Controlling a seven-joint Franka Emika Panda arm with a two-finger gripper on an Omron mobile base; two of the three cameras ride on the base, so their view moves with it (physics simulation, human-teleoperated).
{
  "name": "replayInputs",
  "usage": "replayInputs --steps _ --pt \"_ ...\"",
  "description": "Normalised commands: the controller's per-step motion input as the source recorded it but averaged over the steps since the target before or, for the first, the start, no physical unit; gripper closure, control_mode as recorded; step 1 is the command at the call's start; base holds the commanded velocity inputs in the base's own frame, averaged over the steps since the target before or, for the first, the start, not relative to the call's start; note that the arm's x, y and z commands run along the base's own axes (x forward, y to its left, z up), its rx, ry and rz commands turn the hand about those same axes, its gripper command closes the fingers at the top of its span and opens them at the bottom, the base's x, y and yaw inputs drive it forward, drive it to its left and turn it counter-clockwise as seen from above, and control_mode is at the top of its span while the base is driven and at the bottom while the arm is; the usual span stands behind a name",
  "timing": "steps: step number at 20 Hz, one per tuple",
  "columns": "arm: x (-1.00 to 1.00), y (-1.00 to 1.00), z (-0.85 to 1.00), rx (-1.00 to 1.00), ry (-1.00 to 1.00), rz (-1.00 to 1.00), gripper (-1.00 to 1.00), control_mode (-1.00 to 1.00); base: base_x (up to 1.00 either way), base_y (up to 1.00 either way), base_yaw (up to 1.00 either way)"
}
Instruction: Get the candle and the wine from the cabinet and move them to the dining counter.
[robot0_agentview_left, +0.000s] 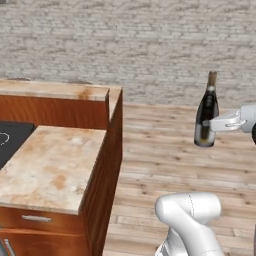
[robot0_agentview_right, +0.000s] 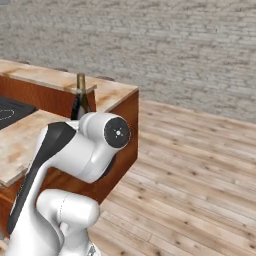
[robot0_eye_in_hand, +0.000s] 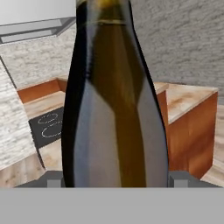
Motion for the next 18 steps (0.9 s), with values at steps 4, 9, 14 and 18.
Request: replayInputs --steps 4,9,14,18 --pt "0.00 0.00 0.00 0.00 0.00 0.00 1.00 1.00 0.29 -0.66 0.00" --pt "0.00 0.00 0.00 0.00 0.00 0.00 1.00 1.00 0.40 -0.62 0.00" --pt "0.00 0.00 0.00 0.00 0.00 0.00 1.00 1.00 0.44 -0.61 0.00" --pt "0.00 0.00 0.00 0.00 0.00 0.00 1.00 1.00 0.44 -0.61 0.00"
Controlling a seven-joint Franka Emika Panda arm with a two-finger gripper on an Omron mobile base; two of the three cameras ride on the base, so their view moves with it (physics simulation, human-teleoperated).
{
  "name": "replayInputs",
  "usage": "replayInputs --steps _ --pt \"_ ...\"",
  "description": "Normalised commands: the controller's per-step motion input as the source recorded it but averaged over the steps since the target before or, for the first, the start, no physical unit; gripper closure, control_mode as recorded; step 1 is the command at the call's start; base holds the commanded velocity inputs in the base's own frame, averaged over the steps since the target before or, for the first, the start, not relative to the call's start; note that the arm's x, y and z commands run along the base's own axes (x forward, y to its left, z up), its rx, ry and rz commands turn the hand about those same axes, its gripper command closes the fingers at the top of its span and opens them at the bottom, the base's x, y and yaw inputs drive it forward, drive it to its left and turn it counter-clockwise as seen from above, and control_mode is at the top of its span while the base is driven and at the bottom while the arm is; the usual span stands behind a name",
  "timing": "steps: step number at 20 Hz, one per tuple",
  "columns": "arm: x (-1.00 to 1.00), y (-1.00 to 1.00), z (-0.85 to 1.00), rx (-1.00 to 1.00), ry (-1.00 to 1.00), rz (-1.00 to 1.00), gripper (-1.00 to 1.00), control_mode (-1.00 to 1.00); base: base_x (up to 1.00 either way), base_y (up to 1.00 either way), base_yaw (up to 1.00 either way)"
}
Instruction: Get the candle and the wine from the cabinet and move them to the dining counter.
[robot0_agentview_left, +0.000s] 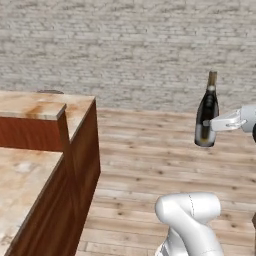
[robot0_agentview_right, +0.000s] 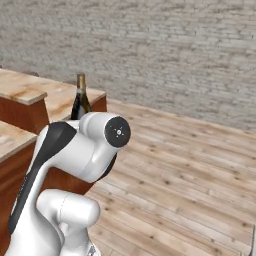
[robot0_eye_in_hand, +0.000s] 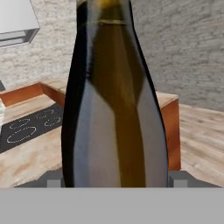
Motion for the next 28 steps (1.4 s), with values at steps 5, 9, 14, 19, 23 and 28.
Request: replayInputs --steps 5,9,14,19,23,28 --pt "0.00 0.00 0.00 0.00 0.00 0.00 1.00 1.00 0.44 -0.60 0.00" --pt "0.00 0.00 0.00 0.00 0.00 0.00 1.00 1.00 0.48 -0.58 0.00" --pt "0.00 0.00 0.00 0.00 0.00 0.00 1.00 1.00 0.57 -0.52 0.00" --pt "0.00 0.00 0.00 0.00 0.00 0.00 1.00 1.00 0.62 -0.49 0.00" --pt "0.00 0.00 0.00 0.00 0.00 0.00 1.00 1.00 0.66 -0.46 0.00" --pt "0.00 0.00 0.00 0.00 0.00 0.00 1.00 1.00 0.69 -0.42 0.02"
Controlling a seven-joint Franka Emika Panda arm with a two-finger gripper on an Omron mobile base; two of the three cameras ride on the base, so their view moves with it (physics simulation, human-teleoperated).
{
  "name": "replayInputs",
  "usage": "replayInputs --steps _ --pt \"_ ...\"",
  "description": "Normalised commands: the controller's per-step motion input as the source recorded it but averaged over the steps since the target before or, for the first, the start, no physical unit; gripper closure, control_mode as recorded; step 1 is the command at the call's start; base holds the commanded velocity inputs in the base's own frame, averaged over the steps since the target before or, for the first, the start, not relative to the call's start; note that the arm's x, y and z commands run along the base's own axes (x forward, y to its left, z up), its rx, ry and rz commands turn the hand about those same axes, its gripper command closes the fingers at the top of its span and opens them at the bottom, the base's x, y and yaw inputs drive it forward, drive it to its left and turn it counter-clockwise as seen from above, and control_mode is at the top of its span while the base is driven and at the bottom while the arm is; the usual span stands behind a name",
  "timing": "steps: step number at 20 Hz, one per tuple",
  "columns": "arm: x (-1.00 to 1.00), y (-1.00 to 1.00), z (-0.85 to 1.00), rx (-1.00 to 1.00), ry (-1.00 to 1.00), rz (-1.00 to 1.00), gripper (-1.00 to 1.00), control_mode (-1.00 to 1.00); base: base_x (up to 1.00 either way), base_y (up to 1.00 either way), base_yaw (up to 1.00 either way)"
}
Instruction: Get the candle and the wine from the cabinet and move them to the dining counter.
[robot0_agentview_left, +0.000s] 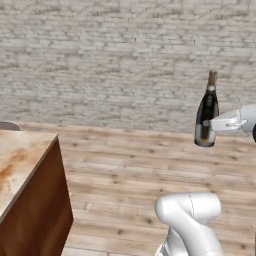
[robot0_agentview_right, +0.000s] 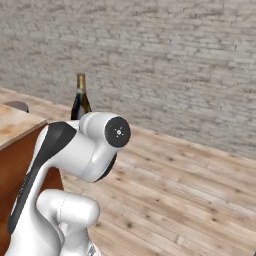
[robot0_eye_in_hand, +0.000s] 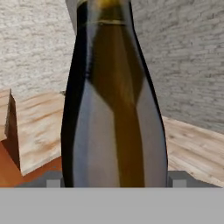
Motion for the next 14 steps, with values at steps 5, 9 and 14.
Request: replayInputs --steps 5,9,14 --pt "0.00 0.00 0.00 0.00 0.00 0.00 1.00 1.00 0.73 -0.33 0.09" --pt "0.00 0.00 0.00 0.00 0.00 0.00 1.00 1.00 0.72 -0.31 0.12" --pt "0.00 0.00 0.00 0.00 0.00 0.00 1.00 1.00 0.71 -0.29 0.14"
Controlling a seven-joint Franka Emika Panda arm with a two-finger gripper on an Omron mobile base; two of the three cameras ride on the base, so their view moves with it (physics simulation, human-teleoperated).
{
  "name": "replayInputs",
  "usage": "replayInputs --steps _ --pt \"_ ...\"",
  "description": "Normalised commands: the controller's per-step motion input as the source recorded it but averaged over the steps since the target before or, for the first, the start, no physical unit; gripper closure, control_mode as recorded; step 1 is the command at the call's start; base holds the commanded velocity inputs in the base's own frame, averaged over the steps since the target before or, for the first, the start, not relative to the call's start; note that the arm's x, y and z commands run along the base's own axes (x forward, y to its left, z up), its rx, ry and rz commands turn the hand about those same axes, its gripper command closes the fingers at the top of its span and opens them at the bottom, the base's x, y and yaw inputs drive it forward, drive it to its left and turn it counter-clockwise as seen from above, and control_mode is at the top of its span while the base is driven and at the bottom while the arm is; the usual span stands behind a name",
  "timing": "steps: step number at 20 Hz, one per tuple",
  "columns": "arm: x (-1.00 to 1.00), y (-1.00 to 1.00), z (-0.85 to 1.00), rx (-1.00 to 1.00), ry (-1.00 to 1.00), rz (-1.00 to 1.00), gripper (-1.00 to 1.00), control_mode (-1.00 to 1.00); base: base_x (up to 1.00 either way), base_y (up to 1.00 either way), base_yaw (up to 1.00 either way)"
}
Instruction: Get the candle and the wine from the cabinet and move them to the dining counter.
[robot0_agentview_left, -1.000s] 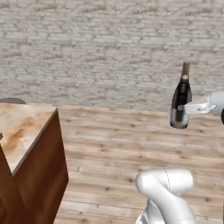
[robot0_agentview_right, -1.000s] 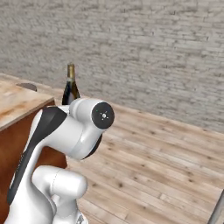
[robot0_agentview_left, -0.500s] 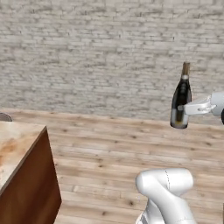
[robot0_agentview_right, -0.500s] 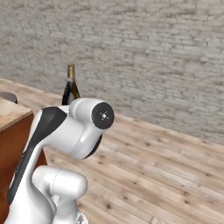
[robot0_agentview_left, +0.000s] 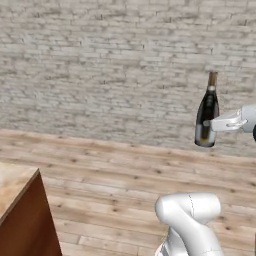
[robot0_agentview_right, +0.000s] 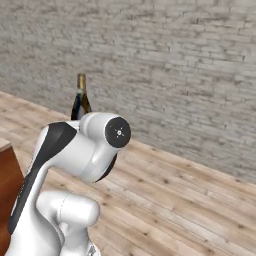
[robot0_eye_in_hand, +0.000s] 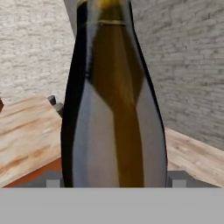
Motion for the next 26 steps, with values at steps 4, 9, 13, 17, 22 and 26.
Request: replayInputs --steps 4,9,13,17,22,26 --pt "0.00 0.00 0.00 0.00 0.00 0.00 1.00 1.00 0.69 -0.28 0.17" --pt "0.00 0.00 0.00 0.00 0.00 0.00 1.00 1.00 0.66 -0.26 0.21" --pt "0.00 0.00 0.00 0.00 0.00 0.00 1.00 1.00 0.66 -0.20 0.29" --pt "0.00 0.00 0.00 0.00 0.00 0.00 1.00 1.00 0.63 -0.15 0.38" --pt "0.00 0.00 0.00 0.00 0.00 0.00 1.00 1.00 0.62 -0.15 0.39" --pt "0.00 0.00 0.00 0.00 0.00 0.00 1.00 1.00 0.67 -0.17 0.32"
